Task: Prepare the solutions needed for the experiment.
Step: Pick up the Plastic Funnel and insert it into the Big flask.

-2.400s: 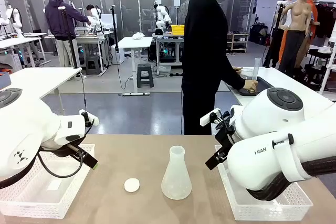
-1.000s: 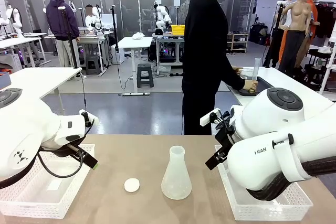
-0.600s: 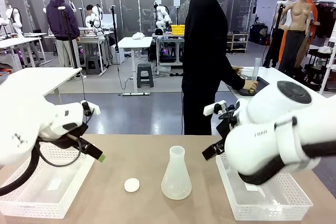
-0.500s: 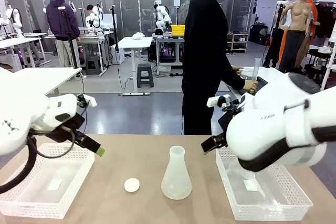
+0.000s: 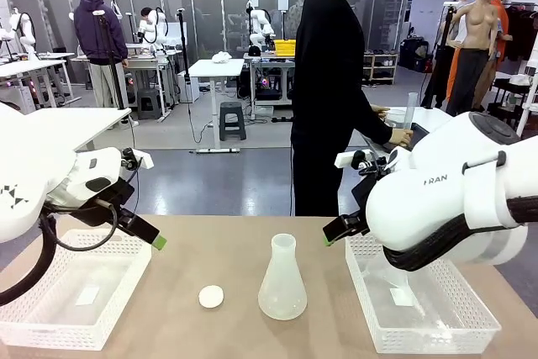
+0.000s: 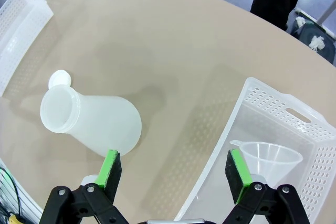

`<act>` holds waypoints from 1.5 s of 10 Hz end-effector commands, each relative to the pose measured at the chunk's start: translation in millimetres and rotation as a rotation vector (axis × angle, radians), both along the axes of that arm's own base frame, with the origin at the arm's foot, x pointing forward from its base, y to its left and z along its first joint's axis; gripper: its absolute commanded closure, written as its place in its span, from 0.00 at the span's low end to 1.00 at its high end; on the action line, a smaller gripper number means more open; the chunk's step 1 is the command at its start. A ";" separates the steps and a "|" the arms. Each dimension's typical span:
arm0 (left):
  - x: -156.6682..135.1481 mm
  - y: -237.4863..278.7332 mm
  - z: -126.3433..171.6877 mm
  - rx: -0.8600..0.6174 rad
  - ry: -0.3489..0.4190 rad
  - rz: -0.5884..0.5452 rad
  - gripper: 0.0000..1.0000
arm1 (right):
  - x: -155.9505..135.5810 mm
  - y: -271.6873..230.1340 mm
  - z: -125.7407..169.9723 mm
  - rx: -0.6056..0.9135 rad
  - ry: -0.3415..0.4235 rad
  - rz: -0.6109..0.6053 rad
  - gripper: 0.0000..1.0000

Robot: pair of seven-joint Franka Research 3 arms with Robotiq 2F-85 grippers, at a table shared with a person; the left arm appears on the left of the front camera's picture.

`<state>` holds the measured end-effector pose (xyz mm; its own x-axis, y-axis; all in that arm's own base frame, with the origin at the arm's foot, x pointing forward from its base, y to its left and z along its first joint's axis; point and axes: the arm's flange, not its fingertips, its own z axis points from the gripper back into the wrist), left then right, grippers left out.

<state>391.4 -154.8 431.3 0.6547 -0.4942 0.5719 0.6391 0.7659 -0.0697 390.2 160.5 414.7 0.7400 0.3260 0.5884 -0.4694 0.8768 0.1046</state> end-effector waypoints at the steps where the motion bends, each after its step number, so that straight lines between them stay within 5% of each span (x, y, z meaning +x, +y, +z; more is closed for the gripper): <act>1: 0.8 3.3 2.1 -0.003 -0.004 0.003 0.00 | 0.5 -2.7 2.9 0.006 -0.005 -0.006 0.00; 4: 44.5 5.1 2.4 -0.497 0.215 -0.119 0.00 | 35.9 -10.1 0.4 0.232 0.012 -0.059 0.00; 9: 53.8 21.4 -7.7 -0.741 0.359 -0.149 0.00 | 54.5 -35.2 1.0 0.844 0.234 0.082 0.00; 15: 58.2 79.7 -16.0 -1.110 0.538 -0.218 0.00 | 71.2 -56.4 -34.6 1.165 0.366 0.196 0.00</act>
